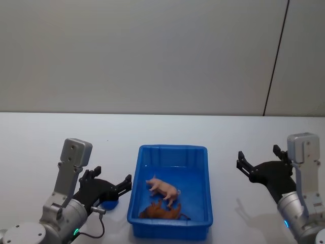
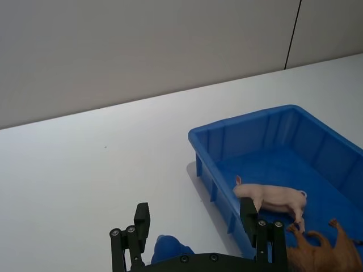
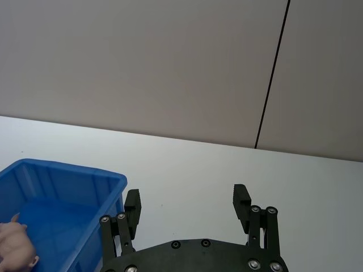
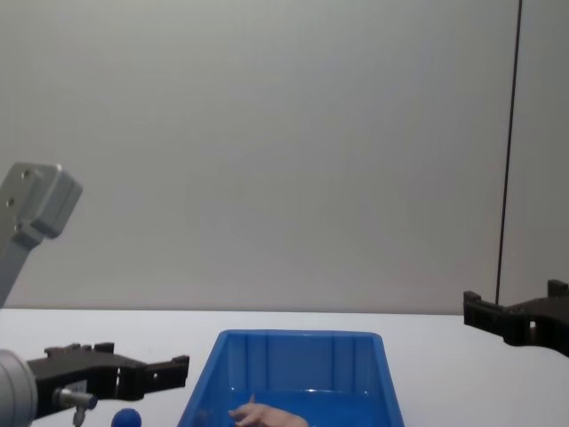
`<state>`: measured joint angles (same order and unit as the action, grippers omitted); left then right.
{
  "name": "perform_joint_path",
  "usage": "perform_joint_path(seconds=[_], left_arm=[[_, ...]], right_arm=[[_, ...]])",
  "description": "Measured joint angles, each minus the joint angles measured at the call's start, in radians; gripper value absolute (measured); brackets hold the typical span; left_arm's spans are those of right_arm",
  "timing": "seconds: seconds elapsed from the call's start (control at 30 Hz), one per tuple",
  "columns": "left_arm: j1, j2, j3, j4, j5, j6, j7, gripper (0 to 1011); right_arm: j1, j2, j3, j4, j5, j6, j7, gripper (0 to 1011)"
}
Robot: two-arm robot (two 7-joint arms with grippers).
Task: Pick up the two dolls from the table and place them into the box.
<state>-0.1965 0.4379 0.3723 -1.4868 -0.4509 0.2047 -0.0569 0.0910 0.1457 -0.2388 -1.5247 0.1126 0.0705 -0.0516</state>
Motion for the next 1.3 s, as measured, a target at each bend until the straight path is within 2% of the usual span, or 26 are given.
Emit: perform_joint_path(seconds=[0.63, 1.2, 1.3], left_arm=[[-0.023, -0.016, -0.009, 0.079, -0.003, 0.022, -0.019, 1001], [-0.053, -0.027, -0.011, 0.130, 0.046, 0.083, -0.050, 1000], [-0.060, -0.031, -0.010, 0.142, 0.056, 0.092, -0.058, 954]], right_arm=[[0.000, 0.000, 0.000, 0.000, 0.000, 0.000, 0.000, 1001], [0.000, 0.000, 0.000, 0.000, 0.000, 0.000, 0.000, 1001], [0.000, 0.000, 0.000, 0.000, 0.000, 0.000, 0.000, 1001]])
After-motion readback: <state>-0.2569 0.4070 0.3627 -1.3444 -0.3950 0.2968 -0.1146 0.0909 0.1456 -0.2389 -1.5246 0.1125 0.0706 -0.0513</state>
